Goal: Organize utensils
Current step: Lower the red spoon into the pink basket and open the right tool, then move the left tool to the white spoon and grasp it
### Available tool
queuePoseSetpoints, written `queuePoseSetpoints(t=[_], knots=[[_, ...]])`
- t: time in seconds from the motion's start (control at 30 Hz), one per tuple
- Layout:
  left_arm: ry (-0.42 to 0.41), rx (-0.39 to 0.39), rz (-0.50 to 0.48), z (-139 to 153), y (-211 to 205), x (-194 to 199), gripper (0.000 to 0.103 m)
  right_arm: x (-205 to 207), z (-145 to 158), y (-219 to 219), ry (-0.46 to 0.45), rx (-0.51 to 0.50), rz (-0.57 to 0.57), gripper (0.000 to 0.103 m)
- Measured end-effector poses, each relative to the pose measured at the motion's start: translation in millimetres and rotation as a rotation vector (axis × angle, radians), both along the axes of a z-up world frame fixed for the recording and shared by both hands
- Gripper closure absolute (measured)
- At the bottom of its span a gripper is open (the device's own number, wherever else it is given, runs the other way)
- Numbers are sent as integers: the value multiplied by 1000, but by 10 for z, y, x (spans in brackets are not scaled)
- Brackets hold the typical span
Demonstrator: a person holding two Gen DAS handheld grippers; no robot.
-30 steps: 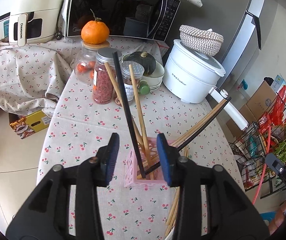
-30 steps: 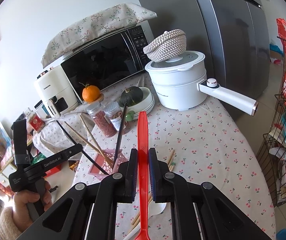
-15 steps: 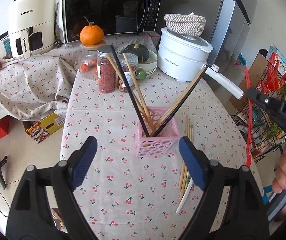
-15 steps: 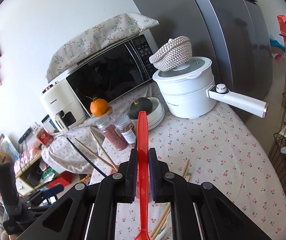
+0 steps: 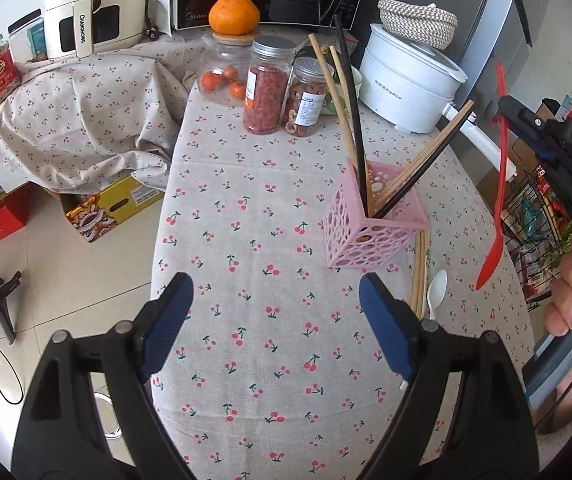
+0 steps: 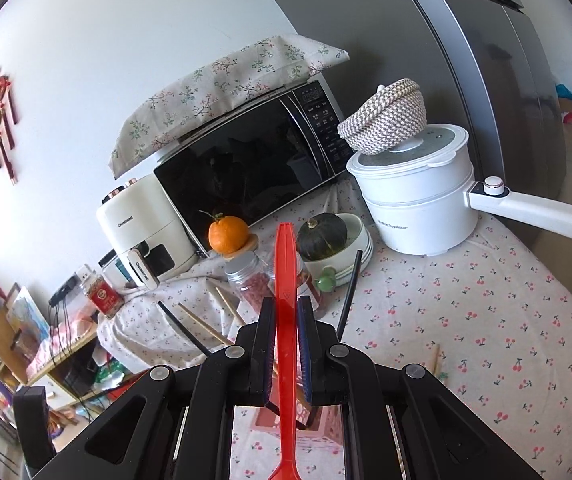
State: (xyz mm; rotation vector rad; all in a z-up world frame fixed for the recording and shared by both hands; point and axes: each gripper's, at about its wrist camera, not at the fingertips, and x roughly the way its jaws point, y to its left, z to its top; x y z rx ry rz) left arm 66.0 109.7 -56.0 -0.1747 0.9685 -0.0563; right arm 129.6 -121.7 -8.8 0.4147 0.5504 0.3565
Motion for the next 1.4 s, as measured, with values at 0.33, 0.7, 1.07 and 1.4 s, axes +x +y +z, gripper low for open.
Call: queuePoseSetpoints(t=[0.33, 0.7, 1.07, 1.4], knots=[[3, -9, -22, 17, -50, -27, 18, 195, -104, 229, -83, -2, -126, 93], [16, 7, -17, -35, -99, 48, 18, 390, -216, 495, -145, -145, -198, 92], [30, 16, -26, -79, -185, 84, 18, 295, -335, 384, -49, -62, -121, 85], [13, 12, -50, -54, -292, 17, 18, -148, -50, -35, -6, -100, -51, 28]])
